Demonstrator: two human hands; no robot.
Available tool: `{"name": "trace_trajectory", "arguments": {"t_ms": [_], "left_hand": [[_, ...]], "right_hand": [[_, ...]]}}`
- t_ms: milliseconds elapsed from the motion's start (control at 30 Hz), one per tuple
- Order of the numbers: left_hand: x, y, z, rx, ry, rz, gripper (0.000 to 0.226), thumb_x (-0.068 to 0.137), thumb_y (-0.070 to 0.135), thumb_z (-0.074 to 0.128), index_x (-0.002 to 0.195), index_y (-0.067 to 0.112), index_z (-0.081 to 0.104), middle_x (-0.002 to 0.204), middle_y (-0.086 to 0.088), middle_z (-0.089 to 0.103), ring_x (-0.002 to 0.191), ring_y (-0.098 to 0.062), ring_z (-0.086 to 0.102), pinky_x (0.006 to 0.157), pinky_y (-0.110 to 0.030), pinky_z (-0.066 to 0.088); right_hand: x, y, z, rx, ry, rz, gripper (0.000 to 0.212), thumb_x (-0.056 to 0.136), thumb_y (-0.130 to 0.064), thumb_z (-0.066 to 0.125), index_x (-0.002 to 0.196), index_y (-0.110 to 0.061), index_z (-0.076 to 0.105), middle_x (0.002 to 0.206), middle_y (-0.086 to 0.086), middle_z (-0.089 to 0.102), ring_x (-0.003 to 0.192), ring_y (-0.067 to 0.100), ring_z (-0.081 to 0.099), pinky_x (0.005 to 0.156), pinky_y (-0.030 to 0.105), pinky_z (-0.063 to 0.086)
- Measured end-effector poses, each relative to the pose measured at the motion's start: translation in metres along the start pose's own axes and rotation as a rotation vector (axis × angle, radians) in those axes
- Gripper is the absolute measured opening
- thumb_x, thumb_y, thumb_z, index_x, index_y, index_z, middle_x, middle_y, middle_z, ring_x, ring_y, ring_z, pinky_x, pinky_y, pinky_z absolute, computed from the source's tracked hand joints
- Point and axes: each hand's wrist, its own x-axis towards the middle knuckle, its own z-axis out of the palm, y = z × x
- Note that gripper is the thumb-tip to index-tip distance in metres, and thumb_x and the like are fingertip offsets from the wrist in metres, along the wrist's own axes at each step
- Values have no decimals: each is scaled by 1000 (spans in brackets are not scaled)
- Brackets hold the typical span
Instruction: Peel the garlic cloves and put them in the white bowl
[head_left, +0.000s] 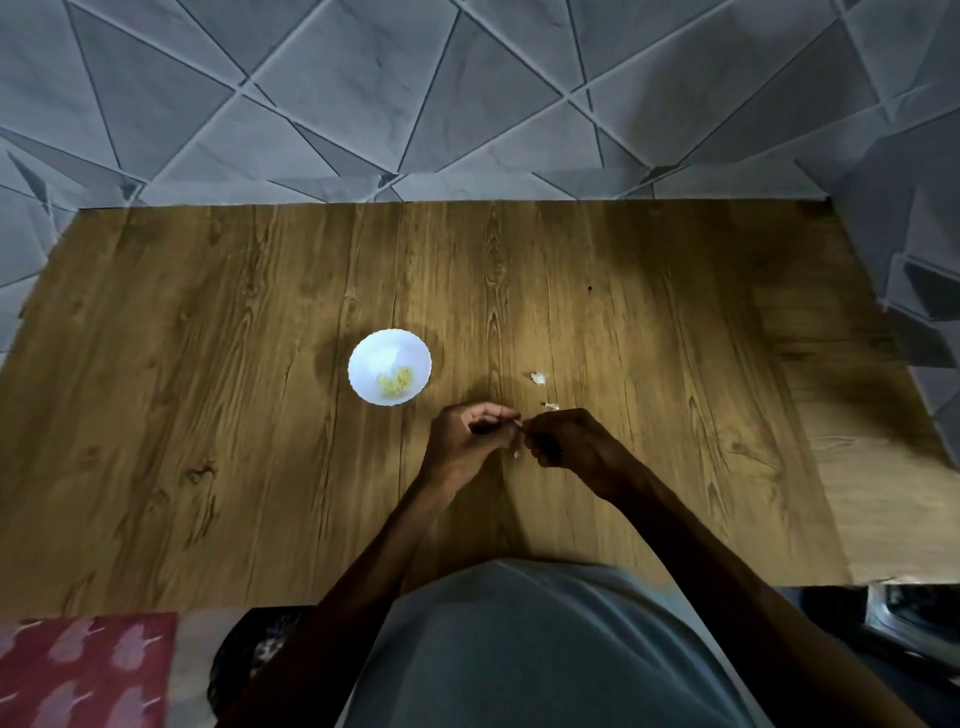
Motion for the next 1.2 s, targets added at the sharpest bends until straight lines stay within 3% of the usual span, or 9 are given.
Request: {"name": "trace_trajectory", "arguments": {"t_ms": [133, 267, 367, 500, 567, 733, 933, 1067, 1200], "left_hand": [[-1, -9, -5, -11, 53, -142, 7, 88, 11, 70, 95, 13, 71, 85, -4, 75, 77, -18, 73, 77, -34, 60], [0, -21, -14, 308, 64, -196, 9, 87, 18, 70, 79, 21, 67, 69, 2, 71, 56, -9, 66, 60, -27, 55], [-3, -27, -19, 535, 39, -199, 5, 78, 18, 73, 78, 16, 68, 72, 1, 70, 65, -12, 65, 62, -28, 50], [-10, -31, -22, 570, 47, -204, 8, 76, 15, 74, 81, 18, 68, 81, 1, 71, 74, -13, 65, 62, -23, 45], [-11, -34, -23, 569, 62, -193, 9, 76, 15, 74, 84, 15, 71, 85, 0, 72, 77, -13, 65, 66, -26, 48], [-14, -37, -30, 562, 107, -158, 12, 78, 15, 69, 89, 14, 73, 90, 0, 74, 85, -15, 67, 81, -36, 53], [-19, -37, -33, 541, 159, -137, 8, 86, 18, 65, 88, 17, 73, 89, 7, 72, 85, -10, 66, 76, -23, 46], [-21, -38, -32, 457, 150, -148, 16, 84, 15, 65, 76, 28, 70, 73, 17, 67, 73, -4, 67, 80, -28, 54], [-20, -38, -30, 458, 138, -142, 18, 82, 15, 64, 74, 31, 68, 74, 16, 67, 76, -7, 67, 82, -30, 53]], "right_hand": [[5, 3, 1, -68, 39, 34, 37, 99, -24, 53, 95, 12, 64, 80, 24, 58, 72, 23, 55, 65, 26, 48], [21, 14, 4, -380, 268, 83, 19, 96, -16, 60, 90, -1, 71, 79, 16, 68, 70, 17, 63, 64, 25, 51], [34, 16, 7, -573, 284, 30, 14, 93, -17, 66, 88, -6, 72, 75, 3, 68, 68, 13, 65, 64, 28, 53], [56, 6, 27, -789, 227, -51, 17, 91, -14, 67, 74, -15, 67, 70, -8, 61, 60, 0, 57, 55, 10, 45], [68, 3, 38, -819, 229, -67, 21, 88, -11, 66, 67, -14, 64, 66, -2, 63, 59, 8, 60, 53, 17, 44], [83, 4, 52, -945, 201, -118, 17, 89, -7, 58, 87, -6, 74, 86, 12, 74, 77, 28, 68, 63, 27, 47], [53, 18, 28, -1125, 164, -288, 18, 89, 0, 60, 100, -8, 71, 102, 9, 69, 88, 23, 68, 75, 33, 57], [30, 35, 14, -1333, 39, -448, 45, 77, 13, 66, 118, -8, 67, 126, 11, 62, 111, 28, 61, 82, 38, 58], [21, 35, 13, -1393, -55, -568, 52, 76, 10, 68, 123, -11, 66, 131, 14, 59, 118, 33, 58, 80, 39, 60]]}}
